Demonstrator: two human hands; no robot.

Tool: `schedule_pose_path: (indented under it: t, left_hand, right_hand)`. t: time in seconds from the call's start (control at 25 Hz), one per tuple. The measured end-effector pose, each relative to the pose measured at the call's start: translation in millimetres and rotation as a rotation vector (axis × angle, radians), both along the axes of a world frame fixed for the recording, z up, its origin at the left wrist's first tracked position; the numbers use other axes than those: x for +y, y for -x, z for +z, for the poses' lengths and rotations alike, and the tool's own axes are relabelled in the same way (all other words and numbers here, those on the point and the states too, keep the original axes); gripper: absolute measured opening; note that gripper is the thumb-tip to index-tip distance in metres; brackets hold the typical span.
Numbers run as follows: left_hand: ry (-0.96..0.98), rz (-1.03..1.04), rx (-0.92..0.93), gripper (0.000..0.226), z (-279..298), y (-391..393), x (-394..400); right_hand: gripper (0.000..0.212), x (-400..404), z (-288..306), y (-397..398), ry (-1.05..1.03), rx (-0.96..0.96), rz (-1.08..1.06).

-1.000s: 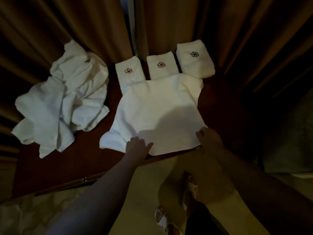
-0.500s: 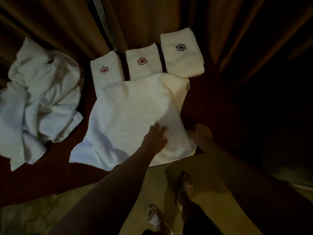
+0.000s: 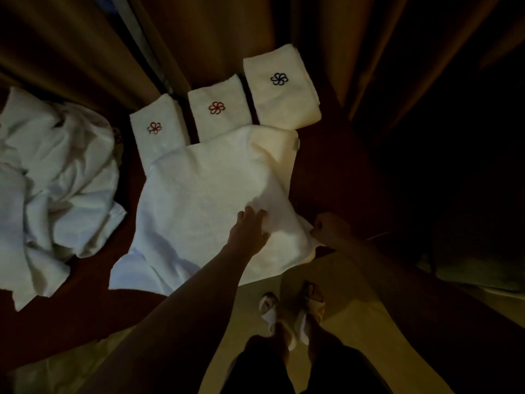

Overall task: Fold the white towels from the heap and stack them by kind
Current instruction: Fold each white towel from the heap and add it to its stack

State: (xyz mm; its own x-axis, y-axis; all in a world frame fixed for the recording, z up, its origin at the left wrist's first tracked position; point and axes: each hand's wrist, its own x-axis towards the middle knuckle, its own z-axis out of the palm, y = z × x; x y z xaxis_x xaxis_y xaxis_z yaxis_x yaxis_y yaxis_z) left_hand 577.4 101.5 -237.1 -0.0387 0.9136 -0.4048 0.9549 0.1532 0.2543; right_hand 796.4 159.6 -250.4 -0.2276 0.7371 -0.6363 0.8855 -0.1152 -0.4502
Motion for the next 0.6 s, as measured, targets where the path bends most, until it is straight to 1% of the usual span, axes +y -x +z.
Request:
schedule_pose_path:
  t: [0.08, 0.2, 0.32, 0.44, 0.56, 0.6]
  left_hand:
    - [0.018, -0.009, -0.016, 0.052, 2.1, 3.1, 0.1]
    - [0.056, -0.040, -0.050, 0.046, 4.1, 2.4, -0.4]
    - [0.083, -0.122, -0.095, 0.044, 4.5, -6.6, -3.3]
    - [0.103, -0.157, -0.170, 0.045, 2.6, -15.8, -7.0]
    - [0.111, -0.140, -0.266, 0.038, 1.5, -14.6, -5.2]
    - [0.086, -0.125, -0.278, 0.034, 1.2, -12.4, -3.3]
  right_hand:
    - [0.043, 1.1, 4.6, -14.5, 0.016, -0.071, -0.140]
    - [0.053, -8.6, 11.0, -48.0, -0.021, -0.140, -0.389]
    - [0.052, -22.4, 14.6, -66.4, -0.037, -0.240, -0.432]
    - [0.059, -26.5, 16.4, -67.5, -0.014, -0.287, -0.480]
    - [0.066, -16.6, 19.5, -57.1, -0.063, -0.308, -0.464]
    - [0.066, -9.9, 20.5, -51.6, -0.097, -0.304, -0.454]
